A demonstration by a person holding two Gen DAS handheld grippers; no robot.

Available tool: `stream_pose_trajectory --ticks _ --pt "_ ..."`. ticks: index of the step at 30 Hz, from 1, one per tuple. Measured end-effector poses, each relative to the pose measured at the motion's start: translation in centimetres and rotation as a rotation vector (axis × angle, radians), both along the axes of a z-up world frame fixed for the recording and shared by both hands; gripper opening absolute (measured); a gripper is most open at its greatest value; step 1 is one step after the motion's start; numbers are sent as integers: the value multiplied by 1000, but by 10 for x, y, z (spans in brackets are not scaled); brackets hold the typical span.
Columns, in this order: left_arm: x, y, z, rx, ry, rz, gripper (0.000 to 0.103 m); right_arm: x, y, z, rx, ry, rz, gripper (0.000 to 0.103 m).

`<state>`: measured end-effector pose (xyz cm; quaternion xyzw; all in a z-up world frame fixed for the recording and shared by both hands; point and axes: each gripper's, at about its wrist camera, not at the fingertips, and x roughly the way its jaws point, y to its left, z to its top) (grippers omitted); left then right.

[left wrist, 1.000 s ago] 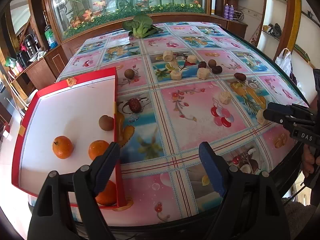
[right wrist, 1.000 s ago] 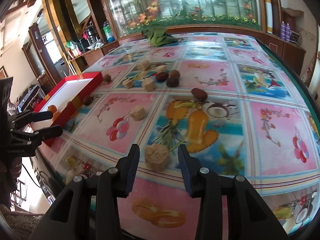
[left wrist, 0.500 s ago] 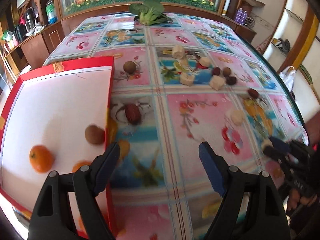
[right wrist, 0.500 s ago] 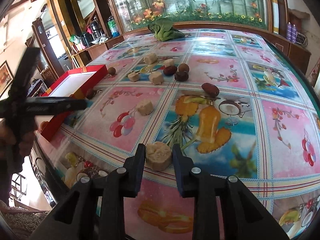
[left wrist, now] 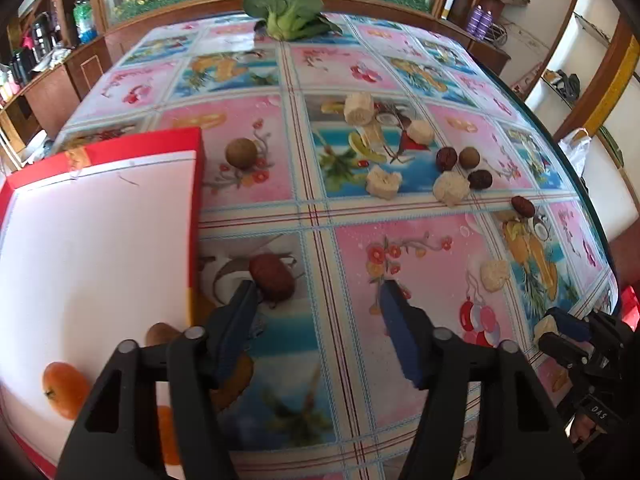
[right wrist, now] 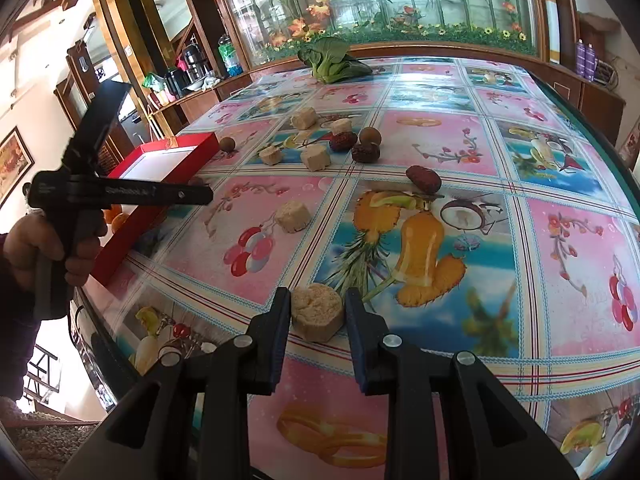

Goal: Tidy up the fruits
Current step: 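Move the right tool to a beige bread bun while the left tool approaches a dark red date, then grasp the bread bun with the right tool while the left tool grasps the date, carry both over the tray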

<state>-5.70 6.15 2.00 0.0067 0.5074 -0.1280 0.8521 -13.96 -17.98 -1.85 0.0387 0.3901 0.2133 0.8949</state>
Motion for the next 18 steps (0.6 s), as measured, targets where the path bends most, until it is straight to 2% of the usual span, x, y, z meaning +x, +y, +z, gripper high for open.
stream_pose_trajectory --ticks 4,10,14,17,18 --pt "5 -2 -1 10 -11 -9 55 0 0 0 0 2 3 26" --pt "18 2 -1 31 -18 43 55 1 1 0 2 1 16 26" --pt "17 -3 -3 71 -43 31 54 1 2 0 -1 1 27 26" --pt "16 -4 -3 94 -61 19 48 1 4 0 -6 -1 30 26" --pt "16 -4 -3 94 -68 16 41 0 3 0 -3 0 29 26"
